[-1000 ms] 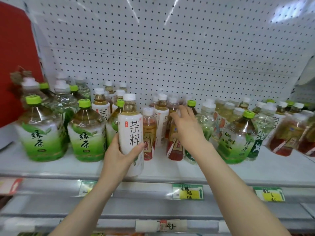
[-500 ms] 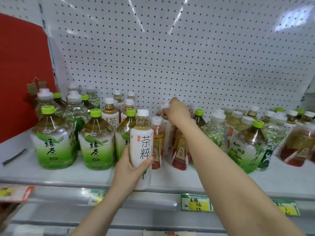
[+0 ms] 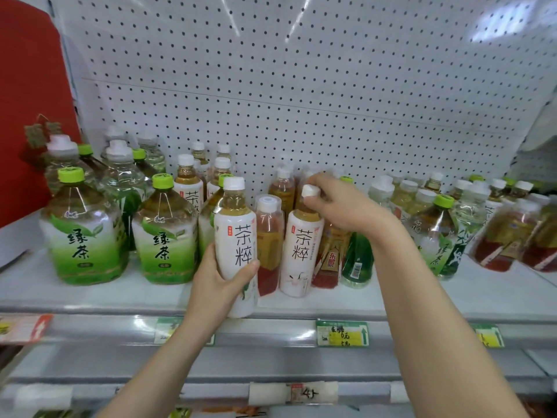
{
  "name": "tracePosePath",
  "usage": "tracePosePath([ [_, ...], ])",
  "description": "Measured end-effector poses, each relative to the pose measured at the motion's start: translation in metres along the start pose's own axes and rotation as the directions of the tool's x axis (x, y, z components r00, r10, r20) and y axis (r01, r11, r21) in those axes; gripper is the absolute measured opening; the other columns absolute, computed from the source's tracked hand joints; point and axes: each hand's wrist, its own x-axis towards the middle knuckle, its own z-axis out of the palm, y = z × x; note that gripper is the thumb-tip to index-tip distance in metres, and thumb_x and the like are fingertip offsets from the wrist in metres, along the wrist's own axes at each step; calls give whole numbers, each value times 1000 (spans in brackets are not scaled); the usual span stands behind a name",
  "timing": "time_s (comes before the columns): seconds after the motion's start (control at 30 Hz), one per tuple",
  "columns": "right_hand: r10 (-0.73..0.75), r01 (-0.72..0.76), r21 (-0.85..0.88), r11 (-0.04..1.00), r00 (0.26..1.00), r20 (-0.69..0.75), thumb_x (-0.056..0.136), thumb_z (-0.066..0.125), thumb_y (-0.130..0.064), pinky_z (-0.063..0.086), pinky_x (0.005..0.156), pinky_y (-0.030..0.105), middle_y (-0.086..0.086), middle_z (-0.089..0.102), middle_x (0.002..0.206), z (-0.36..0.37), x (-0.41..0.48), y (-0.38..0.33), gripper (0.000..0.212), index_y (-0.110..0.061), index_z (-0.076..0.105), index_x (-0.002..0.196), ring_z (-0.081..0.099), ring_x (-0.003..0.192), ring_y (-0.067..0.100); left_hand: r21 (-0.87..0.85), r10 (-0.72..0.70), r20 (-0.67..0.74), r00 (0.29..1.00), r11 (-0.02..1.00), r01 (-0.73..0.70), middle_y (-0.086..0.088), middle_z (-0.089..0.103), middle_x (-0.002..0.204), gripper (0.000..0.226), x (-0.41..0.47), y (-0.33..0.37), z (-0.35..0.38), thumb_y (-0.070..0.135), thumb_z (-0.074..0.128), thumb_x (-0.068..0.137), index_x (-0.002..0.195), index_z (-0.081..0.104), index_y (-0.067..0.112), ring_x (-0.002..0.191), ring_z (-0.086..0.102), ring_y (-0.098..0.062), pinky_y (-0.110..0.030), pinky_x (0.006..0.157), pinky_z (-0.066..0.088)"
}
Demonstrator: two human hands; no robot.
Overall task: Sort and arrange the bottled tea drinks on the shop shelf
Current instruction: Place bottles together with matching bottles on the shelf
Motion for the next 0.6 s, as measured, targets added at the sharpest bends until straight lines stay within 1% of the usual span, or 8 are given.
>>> tracePosePath([
  [0.07,-8,14,89,996,997,-76,100,52,-25,49,76,27,-4,61,108,7,-14,-3,41,-20,47,141,59,89,11,-16,-12,-9,1000,1000,12,6,70,115,80,1,-3,-2,56,85,59,125,54,23,103,67,-13,-42,89,56],
  [0.13,21,17,179,984,977,-213,98,56,-29,50,86,31,-3,62,113,27,-27,-4,49,-22,41,144,61,93,11,-20,-18,-3,1000,1000,18,7,70,116,82,1,-5,-4,59,78,55,126,54,25,105,67,-13,-45,91,56],
  [0.2,100,-15,238,971,933,-347,93,61,-43,51,88,36,-1,61,120,57,-37,-4,63,-24,34,148,64,98,15,-10,-12,9,1000,1000,12,7,69,116,84,-1,-4,-4,60,77,54,126,54,24,105,67,-13,-44,91,55],
  [0.27,191,-69,280,957,879,-437,90,59,-55,51,93,42,2,59,127,80,-42,-6,69,-22,36,146,60,109,20,6,-2,30,1000,1000,2,6,68,117,86,-3,-3,-5,60,81,54,127,53,23,105,66,-13,-43,91,55],
  [0.37,263,-50,374,926,798,-543,92,60,-48,52,86,42,-1,63,110,83,-44,-10,45,-21,51,127,59,99,18,30,15,62,998,999,-17,9,68,116,77,-5,-1,-7,56,82,58,123,53,26,105,65,-10,-36,88,55],
  [0.43,285,-5,431,903,757,-588,93,63,-38,51,82,39,-5,66,102,77,-50,-8,28,-23,56,115,60,93,15,55,30,85,996,998,-34,12,66,115,65,-5,0,-7,40,86,68,122,51,29,105,63,-7,-26,83,52],
  [0.5,291,2,441,898,749,-596,94,61,-34,49,78,33,-7,67,101,73,-60,-3,24,-23,58,115,61,92,10,67,51,99,994,996,-58,12,64,116,62,-5,1,-4,29,83,74,125,49,30,106,60,-2,-18,78,47],
  [0.6,284,-26,414,910,766,-577,97,57,-32,43,74,25,-16,64,97,65,-67,8,23,-23,57,118,59,90,3,68,62,130,990,995,-71,10,62,118,62,-4,1,8,31,81,75,128,48,28,105,58,1,-17,77,47],
])
